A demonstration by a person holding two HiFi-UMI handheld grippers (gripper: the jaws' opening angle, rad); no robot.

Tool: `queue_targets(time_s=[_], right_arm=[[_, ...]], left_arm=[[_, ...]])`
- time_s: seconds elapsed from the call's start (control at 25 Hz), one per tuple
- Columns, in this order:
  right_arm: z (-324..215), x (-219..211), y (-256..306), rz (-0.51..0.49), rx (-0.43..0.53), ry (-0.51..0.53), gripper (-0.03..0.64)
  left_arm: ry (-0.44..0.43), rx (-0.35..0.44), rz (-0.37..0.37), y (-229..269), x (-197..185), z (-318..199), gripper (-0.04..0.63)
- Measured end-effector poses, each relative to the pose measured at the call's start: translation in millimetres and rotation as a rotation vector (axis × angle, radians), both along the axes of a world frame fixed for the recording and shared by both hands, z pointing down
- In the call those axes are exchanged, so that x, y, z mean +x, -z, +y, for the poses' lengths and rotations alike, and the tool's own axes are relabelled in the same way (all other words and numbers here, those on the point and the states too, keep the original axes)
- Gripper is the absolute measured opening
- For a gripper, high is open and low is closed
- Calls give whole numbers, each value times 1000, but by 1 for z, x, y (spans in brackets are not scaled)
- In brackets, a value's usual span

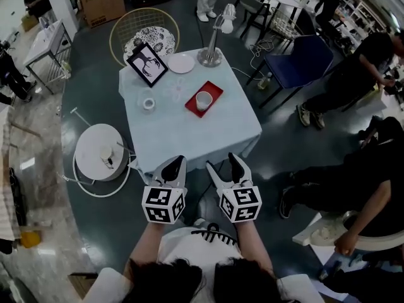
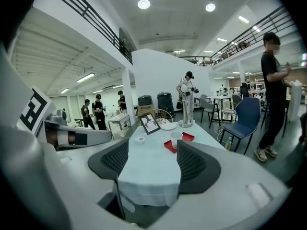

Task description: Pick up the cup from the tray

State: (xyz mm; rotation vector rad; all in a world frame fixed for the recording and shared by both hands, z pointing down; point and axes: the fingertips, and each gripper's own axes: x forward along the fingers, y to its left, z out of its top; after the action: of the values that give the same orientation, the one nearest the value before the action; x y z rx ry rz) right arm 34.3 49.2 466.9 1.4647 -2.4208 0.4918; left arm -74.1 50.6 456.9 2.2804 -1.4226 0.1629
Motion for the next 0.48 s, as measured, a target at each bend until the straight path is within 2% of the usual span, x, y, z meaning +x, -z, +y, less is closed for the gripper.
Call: queue_targets(time_s=[0.48], right_arm=[[-30, -33, 4, 11, 11, -61, 347]], left_arm=[[-54, -8, -2, -2, -39, -26, 1]])
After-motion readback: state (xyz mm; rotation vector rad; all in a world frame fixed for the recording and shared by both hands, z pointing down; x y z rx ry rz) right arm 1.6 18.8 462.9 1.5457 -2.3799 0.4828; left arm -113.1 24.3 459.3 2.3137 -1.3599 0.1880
